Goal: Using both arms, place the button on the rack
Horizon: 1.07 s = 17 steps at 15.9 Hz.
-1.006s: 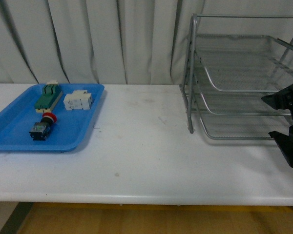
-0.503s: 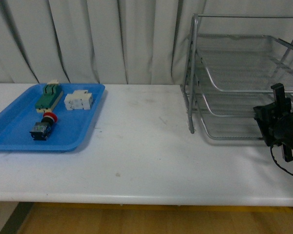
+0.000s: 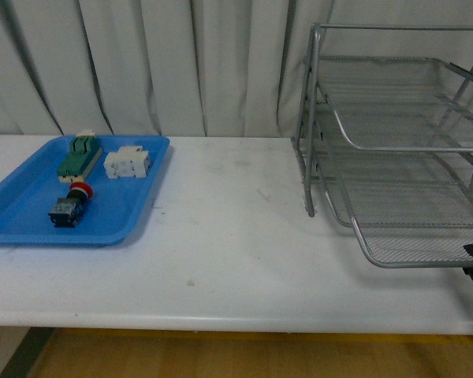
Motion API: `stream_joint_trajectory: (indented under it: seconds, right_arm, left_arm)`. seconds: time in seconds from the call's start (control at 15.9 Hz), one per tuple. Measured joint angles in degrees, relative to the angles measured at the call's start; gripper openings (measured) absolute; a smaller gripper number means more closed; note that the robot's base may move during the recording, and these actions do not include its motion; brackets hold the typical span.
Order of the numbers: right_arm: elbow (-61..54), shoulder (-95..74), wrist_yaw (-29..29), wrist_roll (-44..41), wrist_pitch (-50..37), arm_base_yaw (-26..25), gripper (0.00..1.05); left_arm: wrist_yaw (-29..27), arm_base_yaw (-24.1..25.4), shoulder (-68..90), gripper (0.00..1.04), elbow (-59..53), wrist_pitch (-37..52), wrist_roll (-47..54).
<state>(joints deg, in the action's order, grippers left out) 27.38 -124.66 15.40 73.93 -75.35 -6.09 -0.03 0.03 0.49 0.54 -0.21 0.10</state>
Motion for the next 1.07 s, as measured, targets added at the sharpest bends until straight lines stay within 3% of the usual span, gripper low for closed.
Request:
stream_joint_trajectory:
  seconds: [0.25, 0.38, 0.44, 0.5, 0.57, 0.63, 0.69, 0.75, 0.94, 1.07]
  right_arm:
    - [-6.60, 6.84, -2.03, -6.38, 1.95, -0.35, 0.67]
    - [-12.85, 18.73, -4.85, -13.44, 3.61, 0.28, 0.93]
    - [-15.08, 24.28, -7.06, -16.90, 7.76, 1.73, 1.00]
    - [-19.82, 32.65, -9.60, -23.06, 11.61, 3.93, 0.97]
    - [-21.07, 33.99, -11.10, -28.48, 7.93, 4.66, 0.95]
    - [-21.59, 29.83, -14.40, -35.89, 1.40, 5.38, 0.86]
    - [-26.86, 31.69, -15.21, -60.54, 3.32, 6.08, 0.59]
    - [-26.80, 39.65, -15.50, -66.86, 0.79, 6.03, 0.46]
    - [-27.12, 54.07, -15.37, -72.50, 5.46, 6.08, 0.11]
    - [-27.12, 61.51, -15.41, -73.13, 11.65, 6.08, 0.02]
  left_arm:
    - [0.00, 0.00, 0.00, 0.98, 0.00, 0.00, 0.00]
    - [0.02, 0.00, 0.00, 0.98, 0.00, 0.02, 0.00]
    - [0.02, 0.00, 0.00, 0.98, 0.00, 0.00, 0.00]
    - [0.02, 0.00, 0.00, 0.98, 0.00, 0.00, 0.00]
    - [0.00, 0.00, 0.00, 0.98, 0.00, 0.00, 0.00]
    - [0.02, 0.00, 0.00, 0.98, 0.00, 0.00, 0.00]
    - [0.00, 0.07, 0.00, 0.98, 0.00, -0.13, 0.02]
    - [0.04, -0.11, 0.00, 0.98, 0.00, 0.09, 0.02]
    - [0.04, -0.09, 0.00, 0.98, 0.00, 0.00, 0.00]
    - [0.02, -0.09, 0.00, 0.98, 0.00, 0.02, 0.00]
